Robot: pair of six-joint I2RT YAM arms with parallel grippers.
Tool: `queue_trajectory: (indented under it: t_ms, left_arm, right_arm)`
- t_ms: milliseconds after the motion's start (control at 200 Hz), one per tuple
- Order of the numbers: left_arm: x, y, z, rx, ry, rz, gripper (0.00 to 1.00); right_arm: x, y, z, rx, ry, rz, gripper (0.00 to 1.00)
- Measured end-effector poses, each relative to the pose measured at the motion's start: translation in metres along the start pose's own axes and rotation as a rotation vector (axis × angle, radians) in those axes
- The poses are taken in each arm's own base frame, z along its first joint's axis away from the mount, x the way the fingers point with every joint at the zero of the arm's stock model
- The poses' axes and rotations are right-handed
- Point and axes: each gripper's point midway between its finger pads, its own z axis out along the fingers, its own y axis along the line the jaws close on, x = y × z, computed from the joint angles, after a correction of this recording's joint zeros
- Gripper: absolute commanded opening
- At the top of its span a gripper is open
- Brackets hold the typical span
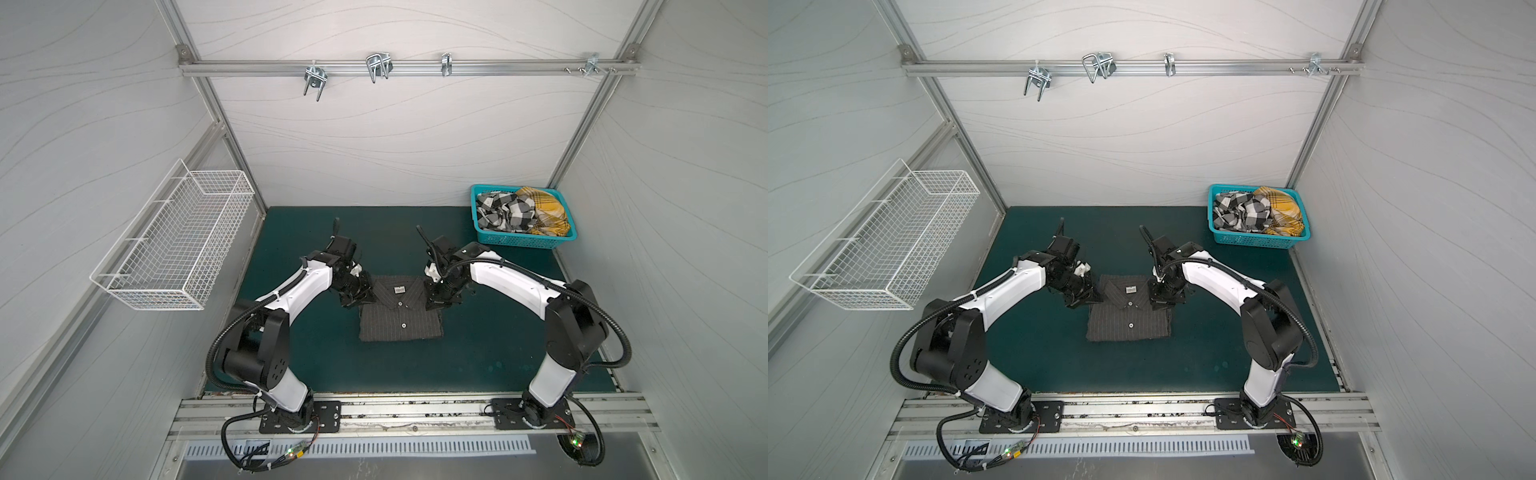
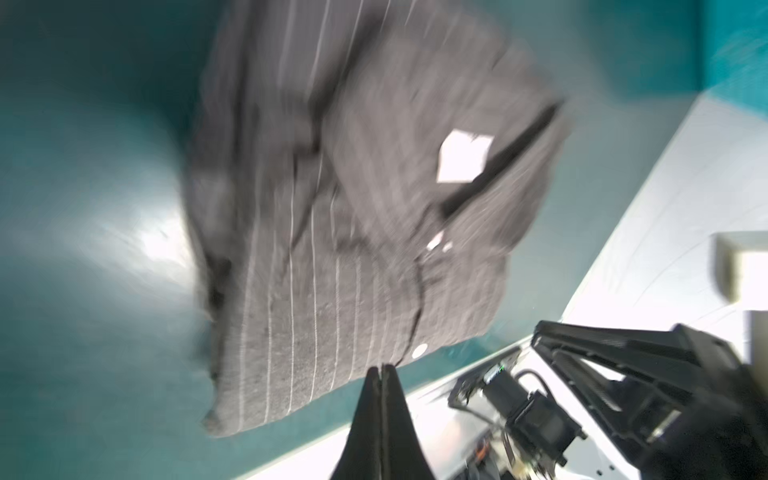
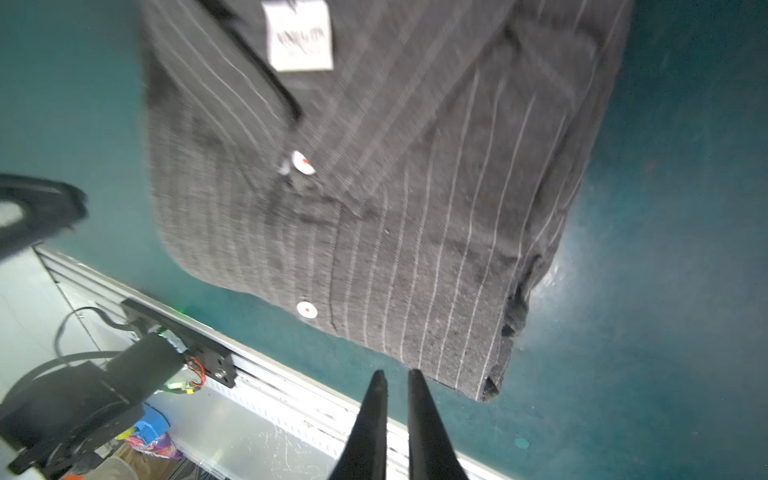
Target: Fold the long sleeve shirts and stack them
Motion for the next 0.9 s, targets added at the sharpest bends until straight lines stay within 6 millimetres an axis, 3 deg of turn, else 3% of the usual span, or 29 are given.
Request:
queue_trajectory:
  t_ms: [110, 420, 695, 790, 900]
  left_arm:
    - [0.014, 0.008, 0.025, -0.019, 0.077, -0.035, 0.0]
    - [0.006, 0.03, 0.067, -0.041, 0.134, -0.077, 0.0]
    - [0.007, 0.028, 0.067, -0.018, 0.137, -0.06, 0.0]
    - [0.003, 0.025, 0.063, -0.028, 0.128, -0.045, 0.02]
    - [-0.005, 0.014, 0.054, -0.03, 0.104, -0.013, 0.03]
  right_arm:
    - [0.013, -0.011, 0.016, 0.014, 0.05, 0.028, 0.13]
    - [0.023, -0.039, 0.054, 0.013, 0.117, 0.106, 0.13]
    - [0.021, -0.042, 0.052, 0.021, 0.117, 0.116, 0.13]
    - [0.013, -0.032, 0.043, 0.049, 0.088, 0.081, 0.14]
    - [0.005, -0.008, 0.03, 0.057, 0.042, 0.012, 0.14]
